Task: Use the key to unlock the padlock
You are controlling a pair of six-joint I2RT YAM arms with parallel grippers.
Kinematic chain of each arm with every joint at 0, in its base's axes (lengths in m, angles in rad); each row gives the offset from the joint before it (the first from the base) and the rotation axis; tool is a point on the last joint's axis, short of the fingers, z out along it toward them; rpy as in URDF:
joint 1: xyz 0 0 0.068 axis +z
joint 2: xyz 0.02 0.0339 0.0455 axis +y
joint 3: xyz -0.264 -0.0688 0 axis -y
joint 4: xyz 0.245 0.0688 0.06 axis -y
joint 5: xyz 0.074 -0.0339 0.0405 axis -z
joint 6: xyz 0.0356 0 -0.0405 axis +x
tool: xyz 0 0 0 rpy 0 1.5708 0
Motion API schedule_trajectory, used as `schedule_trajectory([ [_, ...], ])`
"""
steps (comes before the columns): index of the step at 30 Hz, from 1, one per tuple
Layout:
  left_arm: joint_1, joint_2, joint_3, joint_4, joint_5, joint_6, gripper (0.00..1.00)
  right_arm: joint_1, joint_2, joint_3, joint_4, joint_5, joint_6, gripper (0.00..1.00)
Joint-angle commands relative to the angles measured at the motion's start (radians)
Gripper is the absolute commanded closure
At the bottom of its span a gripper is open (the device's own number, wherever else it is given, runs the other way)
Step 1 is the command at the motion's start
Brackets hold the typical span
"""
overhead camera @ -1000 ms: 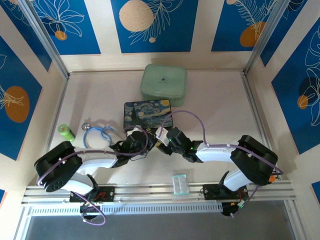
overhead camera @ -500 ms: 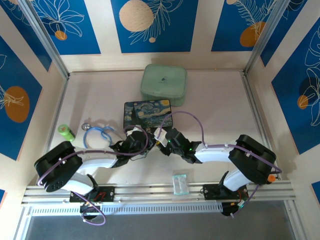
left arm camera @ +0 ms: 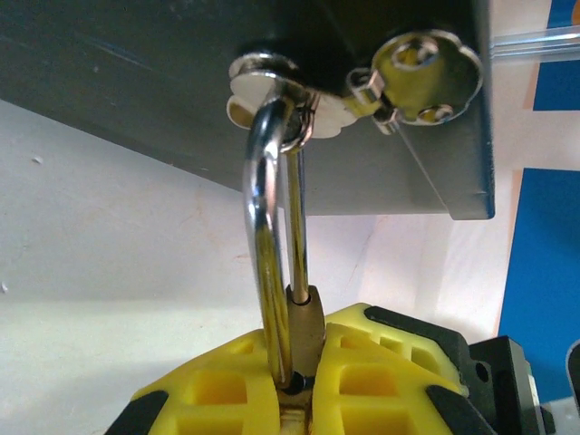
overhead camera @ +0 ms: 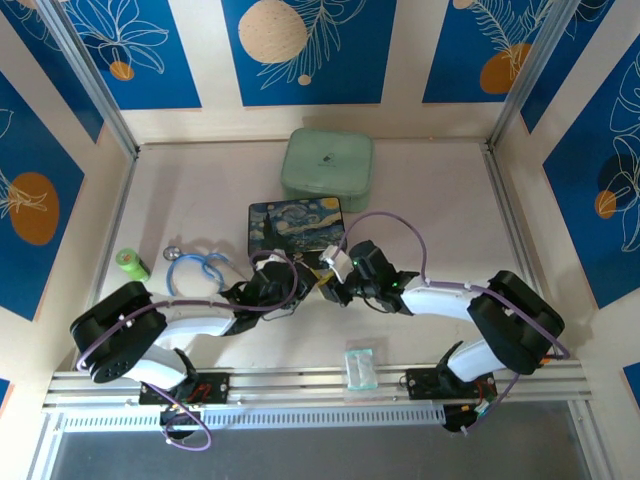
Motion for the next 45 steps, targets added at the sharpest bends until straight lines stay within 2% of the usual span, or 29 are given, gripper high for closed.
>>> schedule_trajectory([
  [1,-0.009,-0.002,-0.001,0.017,0.005,0.029,1.00,-0.057,-0.042,-0.008,-0.011,-0.091,0.074,0.78],
  [9,-0.010,0.019,0.005,0.025,0.012,0.028,1.00,-0.101,-0.029,0.002,-0.058,-0.067,0.137,0.74],
  [18,-0.009,0.026,-0.002,0.034,0.009,0.023,1.00,-0.139,-0.024,-0.005,-0.064,-0.094,0.224,0.65],
  [28,-0.011,0.012,-0.008,0.031,0.007,0.021,1.00,-0.136,0.001,0.001,-0.079,-0.036,0.284,0.62],
  [33,-0.010,0.017,-0.013,0.032,0.002,0.020,1.00,-0.127,-0.010,-0.004,-0.070,-0.051,0.287,0.61],
  [39,-0.012,0.028,-0.009,-0.007,-0.010,0.048,1.00,-0.107,-0.041,-0.018,-0.075,-0.028,0.310,0.46],
  [45,-0.012,0.023,0.020,-0.157,-0.042,0.139,1.00,-0.090,-0.072,-0.029,-0.101,0.028,0.340,0.40],
])
